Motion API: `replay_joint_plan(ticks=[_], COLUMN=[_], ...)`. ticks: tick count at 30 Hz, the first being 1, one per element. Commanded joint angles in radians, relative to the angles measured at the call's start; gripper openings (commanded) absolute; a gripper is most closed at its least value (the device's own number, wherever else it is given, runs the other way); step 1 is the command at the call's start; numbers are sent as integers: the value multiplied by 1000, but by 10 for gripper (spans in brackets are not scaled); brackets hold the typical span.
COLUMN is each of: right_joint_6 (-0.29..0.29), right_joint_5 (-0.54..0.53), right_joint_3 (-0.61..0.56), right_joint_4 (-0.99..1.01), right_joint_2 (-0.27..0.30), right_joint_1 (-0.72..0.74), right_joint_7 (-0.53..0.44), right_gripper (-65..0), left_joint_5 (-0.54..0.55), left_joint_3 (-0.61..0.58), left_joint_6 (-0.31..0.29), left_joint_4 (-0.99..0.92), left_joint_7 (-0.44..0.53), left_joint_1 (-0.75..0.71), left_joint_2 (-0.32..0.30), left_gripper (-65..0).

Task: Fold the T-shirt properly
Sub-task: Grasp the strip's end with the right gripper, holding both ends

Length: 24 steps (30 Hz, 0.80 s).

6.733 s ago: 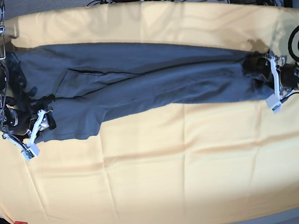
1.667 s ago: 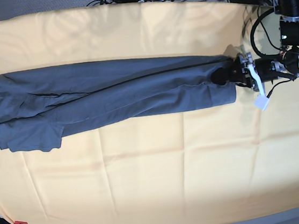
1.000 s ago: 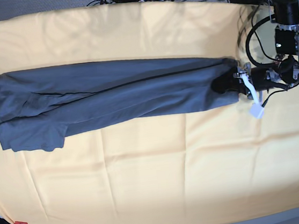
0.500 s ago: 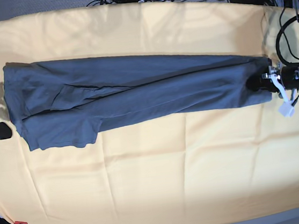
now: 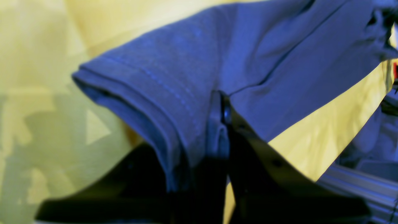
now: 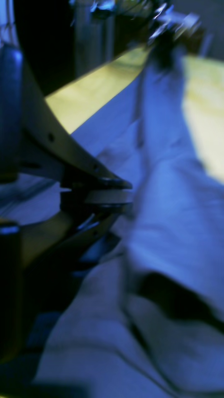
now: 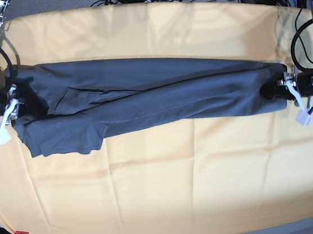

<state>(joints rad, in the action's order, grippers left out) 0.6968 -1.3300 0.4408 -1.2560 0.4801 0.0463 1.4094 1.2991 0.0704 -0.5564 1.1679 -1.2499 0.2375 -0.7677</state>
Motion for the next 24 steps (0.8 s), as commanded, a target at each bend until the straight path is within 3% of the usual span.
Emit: replay_joint_plan(ticks=[1,5,8,17,24], right_joint_6=[1,1,1,1,1], right_joint_5=[34,398,534,547,546], right_joint_3=[-6,-55,-89,-138,-138], right_joint_4=[-14,-14,-14,-14,-14], right_joint_2=[19,16,16,2,-20], right_joint_1=[14,-20,-44,-47,-47], right_joint_7=[-60,-330,-460,-470,-455], right_gripper=[-650,-650,-650,-650,-650], left_joint_5=[31,104,184,184,184], left_joint_3=[29,95,154,216,216], left_joint_6=[-1,-25,-48,-51,-50], left_joint_4=[10,10,10,10,10], left_joint_7=[11,-19,-61,-90,-90], left_joint_1=[31,40,40,37,37], left_joint_2=[-33,-33,-33,-24,50], left_gripper=[-650,-650,-650,-650,-650])
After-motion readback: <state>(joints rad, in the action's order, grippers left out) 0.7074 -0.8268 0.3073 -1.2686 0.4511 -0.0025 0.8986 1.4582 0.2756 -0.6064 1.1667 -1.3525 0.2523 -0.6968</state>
